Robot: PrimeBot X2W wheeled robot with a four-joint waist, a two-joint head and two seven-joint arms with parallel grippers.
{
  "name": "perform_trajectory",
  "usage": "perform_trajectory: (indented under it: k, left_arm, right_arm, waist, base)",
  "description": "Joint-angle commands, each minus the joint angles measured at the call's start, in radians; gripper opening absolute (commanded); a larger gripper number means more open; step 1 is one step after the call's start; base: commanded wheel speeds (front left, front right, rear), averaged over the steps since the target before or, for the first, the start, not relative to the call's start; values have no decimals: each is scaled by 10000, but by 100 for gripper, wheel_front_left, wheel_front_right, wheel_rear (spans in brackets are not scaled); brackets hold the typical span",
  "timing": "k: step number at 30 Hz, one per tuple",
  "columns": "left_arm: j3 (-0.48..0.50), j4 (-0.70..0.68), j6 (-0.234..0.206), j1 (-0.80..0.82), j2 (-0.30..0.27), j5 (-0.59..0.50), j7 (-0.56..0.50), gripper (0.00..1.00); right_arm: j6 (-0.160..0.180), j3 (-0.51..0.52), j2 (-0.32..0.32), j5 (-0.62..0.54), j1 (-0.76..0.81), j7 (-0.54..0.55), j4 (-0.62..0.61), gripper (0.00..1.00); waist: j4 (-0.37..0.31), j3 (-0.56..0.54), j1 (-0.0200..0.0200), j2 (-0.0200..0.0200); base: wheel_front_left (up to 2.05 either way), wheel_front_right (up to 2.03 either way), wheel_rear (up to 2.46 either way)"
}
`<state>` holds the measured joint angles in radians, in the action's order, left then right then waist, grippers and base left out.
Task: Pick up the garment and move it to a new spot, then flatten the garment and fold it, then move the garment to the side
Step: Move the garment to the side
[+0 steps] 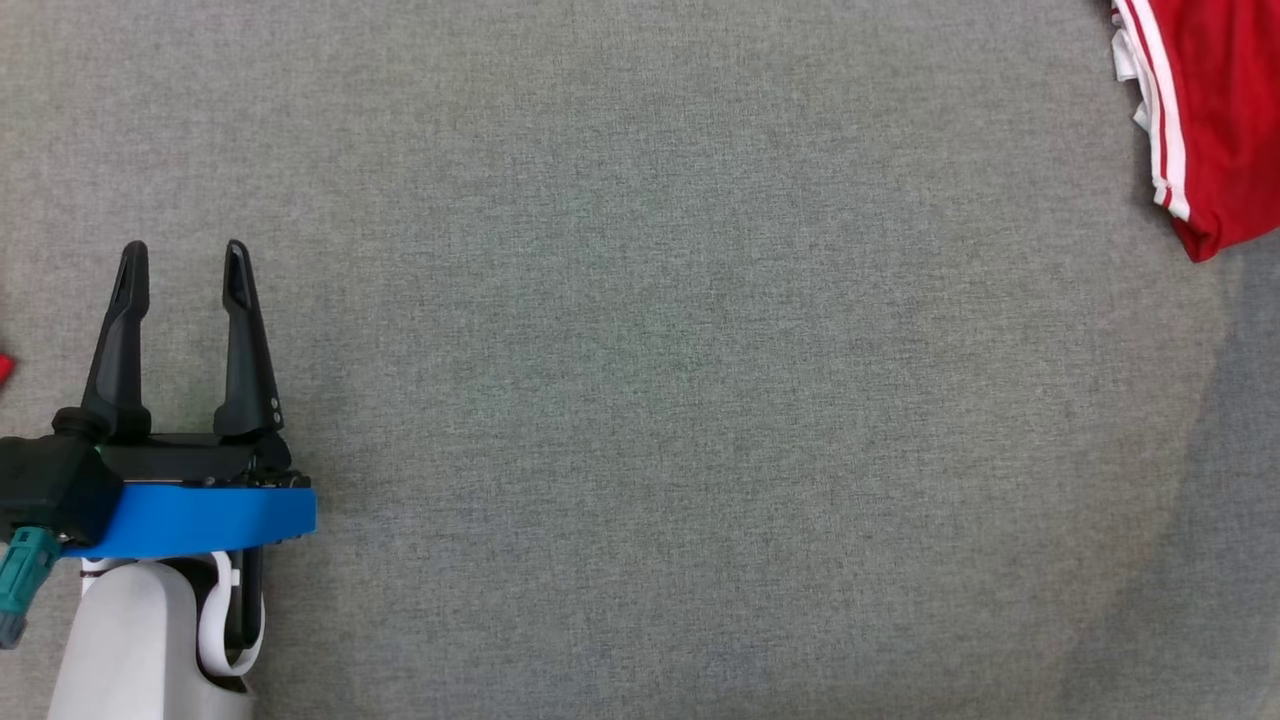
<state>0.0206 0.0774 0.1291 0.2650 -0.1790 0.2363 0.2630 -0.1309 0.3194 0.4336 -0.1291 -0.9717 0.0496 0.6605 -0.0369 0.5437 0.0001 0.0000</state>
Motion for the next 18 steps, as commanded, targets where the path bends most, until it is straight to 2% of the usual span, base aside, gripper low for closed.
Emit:
perform_trajectory:
  k: [1,5,6,7,8,18]
  left_arm:
    - [39,-41,28,152,-8,43,22,100]
    - [39,-40,28,173,-11,50,22,100]
    - [28,-30,28,192,-17,55,22,100]
    - [12,-21,28,220,-19,59,22,100]
    - [3,-13,28,240,-21,61,22,100]
    - [75,274,28,-77,121,58,22,100]
  right_arm:
    - [2,117,-39,-116,-94,49,-100,0]
    - [2,187,-139,-257,-103,177,-153,0]
    - [2,184,-133,-342,-94,233,-172,29]
    - [2,208,-143,-380,-108,263,-191,67]
    - [2,265,-162,-426,-135,267,-201,100]
    - [2,292,-617,-931,199,-333,-220,100]
  waist:
    - [-6,22,-1,0]
    - [-21,59,-1,0]
    - [-23,72,-1,0]
    - [-21,82,-1,0]
    - [-17,89,-1,0]
    - [33,-593,-1,0]
  base:
    - [0,0,0]
    - [0,0,0]
    - [0,0,0]
    - [0,0,0]
    - [0,0,0]
    - [0,0,0]
